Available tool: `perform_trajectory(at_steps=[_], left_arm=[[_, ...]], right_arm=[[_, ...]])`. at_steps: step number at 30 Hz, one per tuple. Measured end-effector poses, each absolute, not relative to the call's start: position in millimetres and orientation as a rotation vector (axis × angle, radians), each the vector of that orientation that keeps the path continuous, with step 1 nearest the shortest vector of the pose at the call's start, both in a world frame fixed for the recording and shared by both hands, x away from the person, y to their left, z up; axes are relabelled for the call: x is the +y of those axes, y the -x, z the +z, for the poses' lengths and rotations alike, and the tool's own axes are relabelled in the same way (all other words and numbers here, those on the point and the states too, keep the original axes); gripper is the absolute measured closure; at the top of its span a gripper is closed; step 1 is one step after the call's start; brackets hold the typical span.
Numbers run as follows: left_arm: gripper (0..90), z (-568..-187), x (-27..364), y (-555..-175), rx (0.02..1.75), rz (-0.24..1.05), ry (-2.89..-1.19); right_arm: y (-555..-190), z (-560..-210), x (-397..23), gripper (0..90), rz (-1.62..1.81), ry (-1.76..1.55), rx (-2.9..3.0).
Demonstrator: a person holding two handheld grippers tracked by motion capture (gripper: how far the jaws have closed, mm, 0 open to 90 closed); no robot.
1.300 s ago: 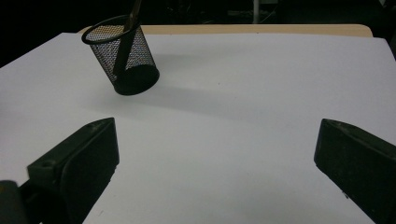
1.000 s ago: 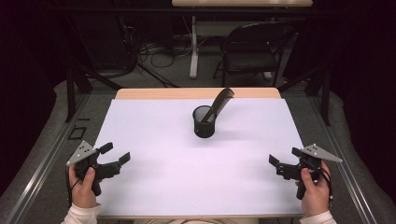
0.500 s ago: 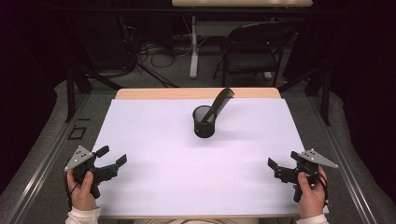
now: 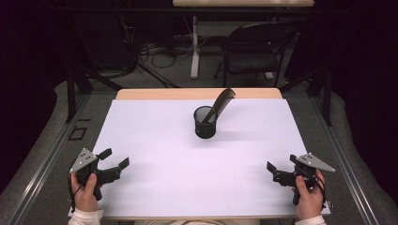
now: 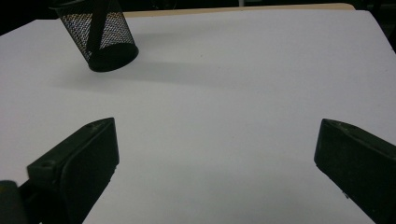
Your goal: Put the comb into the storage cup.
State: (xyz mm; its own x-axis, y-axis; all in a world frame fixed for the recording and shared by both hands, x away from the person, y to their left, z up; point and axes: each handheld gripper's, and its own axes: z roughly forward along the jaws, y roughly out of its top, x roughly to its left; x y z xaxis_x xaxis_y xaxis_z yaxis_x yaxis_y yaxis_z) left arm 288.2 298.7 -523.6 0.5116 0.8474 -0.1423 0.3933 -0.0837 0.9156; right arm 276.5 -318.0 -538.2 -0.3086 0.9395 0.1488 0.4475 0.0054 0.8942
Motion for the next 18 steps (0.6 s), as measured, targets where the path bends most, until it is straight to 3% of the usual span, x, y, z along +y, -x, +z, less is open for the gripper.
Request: perform_trajectory(at_steps=[18], left_arm=[[15.8,-534.4,287.8,-289.9,1.006,0.525,-1.754]], right_arm=[[-274.7,-545.1,-313.8,0.0,1.274,-1.380,1.818]])
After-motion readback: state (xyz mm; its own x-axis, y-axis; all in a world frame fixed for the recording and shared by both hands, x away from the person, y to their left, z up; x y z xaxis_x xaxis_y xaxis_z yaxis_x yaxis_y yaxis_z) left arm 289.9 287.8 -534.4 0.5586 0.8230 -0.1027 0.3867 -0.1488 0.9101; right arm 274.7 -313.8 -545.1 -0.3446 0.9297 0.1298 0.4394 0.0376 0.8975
